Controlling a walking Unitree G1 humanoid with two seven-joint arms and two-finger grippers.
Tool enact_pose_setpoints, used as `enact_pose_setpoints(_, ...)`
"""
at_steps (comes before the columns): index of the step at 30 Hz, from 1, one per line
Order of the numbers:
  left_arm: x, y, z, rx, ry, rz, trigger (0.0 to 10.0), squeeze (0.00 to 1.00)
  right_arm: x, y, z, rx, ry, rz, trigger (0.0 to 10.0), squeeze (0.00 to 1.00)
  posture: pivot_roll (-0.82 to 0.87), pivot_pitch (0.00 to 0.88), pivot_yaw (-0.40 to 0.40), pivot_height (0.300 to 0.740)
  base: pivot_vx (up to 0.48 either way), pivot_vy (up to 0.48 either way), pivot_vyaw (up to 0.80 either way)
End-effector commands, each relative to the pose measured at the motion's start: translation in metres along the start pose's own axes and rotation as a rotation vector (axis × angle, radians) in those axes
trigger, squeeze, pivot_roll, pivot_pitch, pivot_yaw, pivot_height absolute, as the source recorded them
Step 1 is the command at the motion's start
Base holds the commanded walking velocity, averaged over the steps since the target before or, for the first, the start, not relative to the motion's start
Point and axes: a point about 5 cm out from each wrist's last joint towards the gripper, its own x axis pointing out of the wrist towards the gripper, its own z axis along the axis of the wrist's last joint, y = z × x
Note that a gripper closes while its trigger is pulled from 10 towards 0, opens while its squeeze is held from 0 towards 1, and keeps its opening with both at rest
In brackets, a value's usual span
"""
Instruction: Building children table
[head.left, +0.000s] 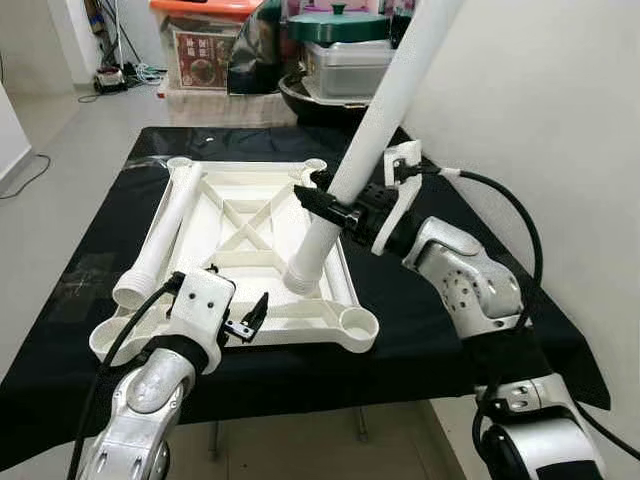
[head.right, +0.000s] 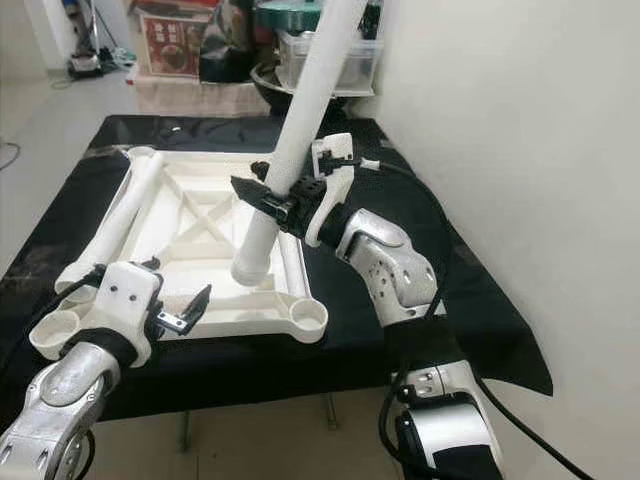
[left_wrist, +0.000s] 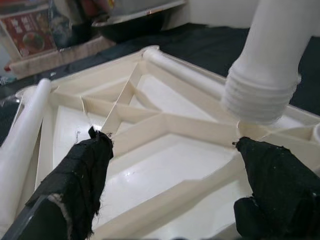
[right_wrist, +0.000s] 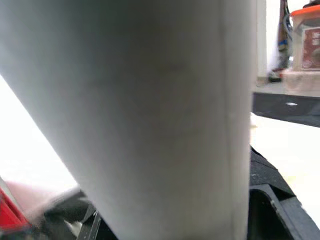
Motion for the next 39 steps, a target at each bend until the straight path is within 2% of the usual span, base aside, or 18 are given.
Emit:
enact_pose_setpoints(1,-0.009,-0.002,-0.011,-0.007,0.045,-0.023,10.0,0.0,-0.01,-0.008,-0.008,-0.048,0.052,-0.038,10.0,0.0,0.1,0.0,-0.11,0.74,0.0,0.0,0.0)
enact_pose_setpoints(3,-0.024,-0.007,-0.023,-0.012,0.093,-0.054,10.0,0.0,-0.022,-0.011,-0.016,-0.102,0.115,-0.05,10.0,0.0,0.1,0.0,-0.109,0.74,0.0,0.0,0.0)
enact_pose_setpoints(5,-0.024,-0.007,-0.023,-0.012,0.093,-0.054,10.0,0.0,-0.022,-0.011,-0.016,-0.102,0.115,-0.05,10.0,0.0,0.1,0.0,-0.109,0.74,0.0,0.0,0.0)
enact_pose_setpoints(6,-0.032,-0.01,-0.027,-0.02,0.112,-0.055,10.0,0.0,-0.037,-0.01,-0.02,-0.135,0.165,-0.033,10.0,0.0,0.1,0.0,-0.112,0.74,0.0,0.0,0.0)
enact_pose_setpoints(7,-0.034,-0.011,-0.027,-0.023,0.113,-0.051,10.0,0.0,-0.043,-0.009,-0.02,-0.146,0.181,-0.026,10.0,0.0,0.1,0.0,-0.113,0.74,0.0,0.0,0.0)
enact_pose_setpoints(13,-0.031,-0.005,-0.025,-0.042,0.097,-0.027,10.0,0.0,-0.06,-0.009,-0.017,-0.194,0.223,0.003,10.0,0.0,0.07,0.0,-0.106,0.74,0.0,0.0,0.0)
enact_pose_setpoints(19,-0.028,-0.003,-0.027,-0.044,0.093,-0.027,10.0,0.0,-0.062,-0.008,-0.009,-0.2,0.213,0.018,10.0,0.0,0.06,0.0,-0.095,0.74,0.0,0.0,0.0)
enact_pose_setpoints(21,-0.027,-0.003,-0.031,-0.034,0.098,-0.037,10.0,0.0,-0.06,-0.004,-0.001,-0.192,0.186,0.029,10.0,0.0,0.05,0.0,-0.087,0.74,0.0,0.0,0.0)
enact_pose_setpoints(22,-0.027,-0.003,-0.033,-0.033,0.099,-0.042,10.0,0.0,-0.057,0.003,0.007,-0.18,0.148,0.041,10.0,0.0,0.05,0.0,-0.081,0.74,0.0,0.0,0.0)
enact_pose_setpoints(28,-0.027,-0.004,-0.034,-0.036,0.101,-0.049,10.0,0.0,-0.057,0.013,0.014,-0.163,0.118,0.076,10.0,0.0,0.05,0.0,-0.076,0.74,0.0,0.0,0.0)
enact_pose_setpoints(32,-0.027,-0.004,-0.035,-0.037,0.102,-0.05,10.0,0.0,-0.058,0.015,0.011,-0.164,0.128,0.089,10.0,0.0,0.05,0.0,-0.078,0.74,0.0,0.0,0.0)
enact_pose_setpoints(39,-0.027,-0.002,-0.034,-0.041,0.088,-0.043,10.0,0.0,-0.069,0.021,-0.012,-0.176,0.224,0.119,10.0,0.0,0.05,0.0,-0.084,0.74,0.0,0.0,0.0)
